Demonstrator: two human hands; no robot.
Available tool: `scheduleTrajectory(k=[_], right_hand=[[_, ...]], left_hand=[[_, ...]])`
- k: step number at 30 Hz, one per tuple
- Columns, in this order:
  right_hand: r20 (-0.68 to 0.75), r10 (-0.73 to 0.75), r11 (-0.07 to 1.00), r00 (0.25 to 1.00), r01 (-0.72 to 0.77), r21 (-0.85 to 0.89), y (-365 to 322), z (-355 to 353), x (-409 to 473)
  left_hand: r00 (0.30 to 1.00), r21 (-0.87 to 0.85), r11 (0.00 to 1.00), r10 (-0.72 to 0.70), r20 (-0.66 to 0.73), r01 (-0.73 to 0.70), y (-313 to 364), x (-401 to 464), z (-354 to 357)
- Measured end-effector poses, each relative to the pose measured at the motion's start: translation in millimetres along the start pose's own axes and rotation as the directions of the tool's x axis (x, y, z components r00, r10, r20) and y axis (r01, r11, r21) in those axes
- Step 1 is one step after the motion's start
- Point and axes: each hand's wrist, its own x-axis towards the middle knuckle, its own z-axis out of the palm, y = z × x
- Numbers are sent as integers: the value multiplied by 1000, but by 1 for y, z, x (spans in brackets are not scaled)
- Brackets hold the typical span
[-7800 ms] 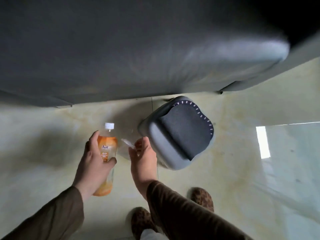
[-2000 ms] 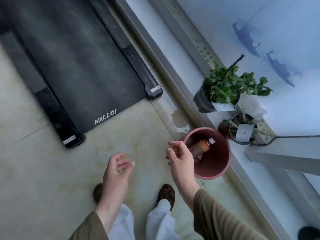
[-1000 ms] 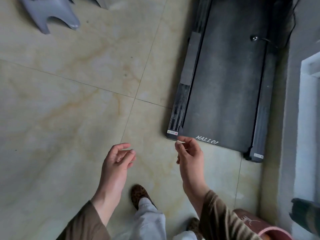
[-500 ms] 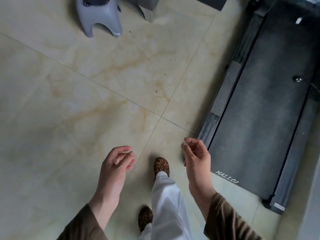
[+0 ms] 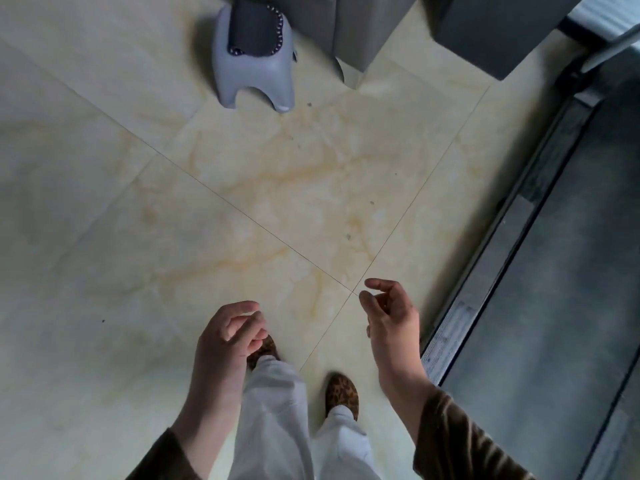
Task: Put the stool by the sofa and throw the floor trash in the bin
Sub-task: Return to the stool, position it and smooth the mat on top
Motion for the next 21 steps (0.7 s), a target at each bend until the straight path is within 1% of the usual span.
scheduleTrajectory(k=[6,11,13,19,21], right_hand=[[15,-8,998,1000,8,-54,-44,68,28],[-4,-24,1000,1000,24,-10,-77,120,53],[15,-28,999,999,28,15,-95,142,65],[52,18,998,998,-21,67,-161,197,121],[52,31,996,998,-36,82,-183,216,148]], left_hand=[[1000,-36,999,-17,-11,17,47,58,-19],[1000,-70,998,6,-8,-6,94,103,-24],[1000,-59,998,21,-19,-22,112,125,-28],[998,6,999,42,-54,-42,183,196,-28],[997,13,1000,25,-75,-24,207,223,-25]])
